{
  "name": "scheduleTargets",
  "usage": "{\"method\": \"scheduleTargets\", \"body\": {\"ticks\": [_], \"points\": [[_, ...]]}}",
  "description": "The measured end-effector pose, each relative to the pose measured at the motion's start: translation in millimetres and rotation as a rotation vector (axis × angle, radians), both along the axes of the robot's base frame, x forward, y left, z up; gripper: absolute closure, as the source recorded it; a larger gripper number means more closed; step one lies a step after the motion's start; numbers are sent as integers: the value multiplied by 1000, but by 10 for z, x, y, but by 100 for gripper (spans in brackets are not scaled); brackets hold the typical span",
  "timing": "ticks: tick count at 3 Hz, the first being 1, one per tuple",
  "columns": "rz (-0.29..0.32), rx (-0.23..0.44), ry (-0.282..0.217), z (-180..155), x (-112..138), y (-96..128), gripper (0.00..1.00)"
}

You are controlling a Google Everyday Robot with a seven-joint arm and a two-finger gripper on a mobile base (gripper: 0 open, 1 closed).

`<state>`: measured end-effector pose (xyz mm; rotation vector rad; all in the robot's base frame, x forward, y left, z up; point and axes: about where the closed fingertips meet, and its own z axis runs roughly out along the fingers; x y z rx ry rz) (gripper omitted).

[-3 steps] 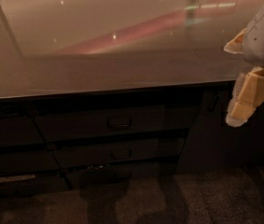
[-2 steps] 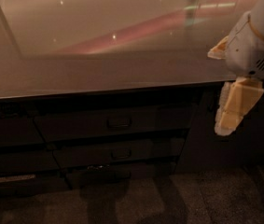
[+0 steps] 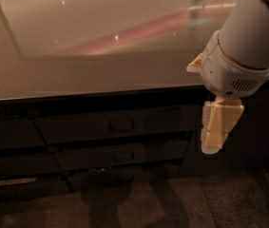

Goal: Open top drawer

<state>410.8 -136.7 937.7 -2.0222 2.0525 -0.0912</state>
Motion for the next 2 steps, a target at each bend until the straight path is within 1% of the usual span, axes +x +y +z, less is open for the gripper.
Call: {"method": "scheduleTargets", "body": {"ticks": [1,2], "points": [[99,-4,32,30,-42,-17,0],[273,-19,83,59,-109,-46,0]]}}
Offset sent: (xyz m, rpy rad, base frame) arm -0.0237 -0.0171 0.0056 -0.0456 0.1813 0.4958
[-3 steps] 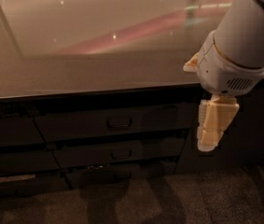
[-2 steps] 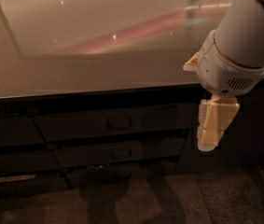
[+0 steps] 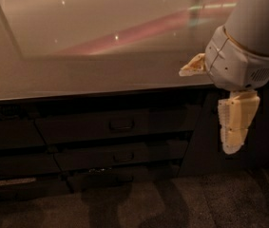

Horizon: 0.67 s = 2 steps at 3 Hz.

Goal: Open top drawer

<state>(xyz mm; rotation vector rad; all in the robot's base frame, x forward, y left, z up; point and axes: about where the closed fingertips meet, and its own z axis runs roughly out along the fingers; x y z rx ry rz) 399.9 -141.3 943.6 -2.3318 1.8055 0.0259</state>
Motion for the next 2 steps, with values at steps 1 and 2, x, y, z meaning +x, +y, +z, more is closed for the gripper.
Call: {"method": "scheduleTargets", "body": {"ticks": [1,2], "points": [[109,-16,18,9,-4,14,0],[109,-16,18,9,-2,14,0]]}}
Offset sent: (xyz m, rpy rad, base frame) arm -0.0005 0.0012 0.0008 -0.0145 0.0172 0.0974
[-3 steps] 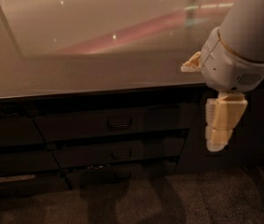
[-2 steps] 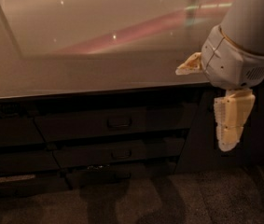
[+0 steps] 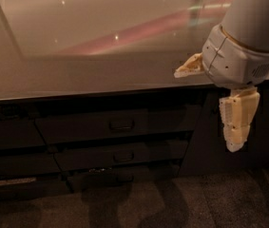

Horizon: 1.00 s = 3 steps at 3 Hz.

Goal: Open top drawer

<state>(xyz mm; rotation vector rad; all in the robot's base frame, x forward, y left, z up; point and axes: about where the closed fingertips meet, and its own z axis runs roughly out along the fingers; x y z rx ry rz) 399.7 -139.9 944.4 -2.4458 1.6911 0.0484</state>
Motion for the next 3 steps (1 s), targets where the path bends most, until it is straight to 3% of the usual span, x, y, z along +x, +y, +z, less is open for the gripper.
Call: {"method": "scheduleTargets", "body": {"ticks": [1,2,3], "points": [[-12,5,-12,-43,128,-32,0],[-32,20,38,-395,349,-191,0],[-22,61,164,-882,534,-275,0]]}}
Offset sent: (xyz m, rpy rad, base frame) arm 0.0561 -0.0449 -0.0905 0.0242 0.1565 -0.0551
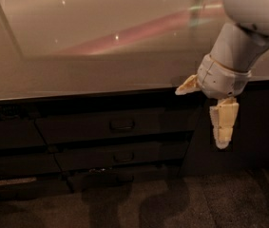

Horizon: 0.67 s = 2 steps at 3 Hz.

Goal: Open top drawer

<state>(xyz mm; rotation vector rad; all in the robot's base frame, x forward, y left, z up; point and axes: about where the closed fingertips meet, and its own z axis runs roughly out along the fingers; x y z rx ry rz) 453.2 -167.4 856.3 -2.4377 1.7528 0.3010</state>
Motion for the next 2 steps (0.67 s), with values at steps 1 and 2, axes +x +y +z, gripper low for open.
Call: {"method": "scheduleTargets", "body": {"ticks": [1,2], "points": [[0,34,64,-339,181,-19,0],[0,35,61,-337,185,-16,0]]}}
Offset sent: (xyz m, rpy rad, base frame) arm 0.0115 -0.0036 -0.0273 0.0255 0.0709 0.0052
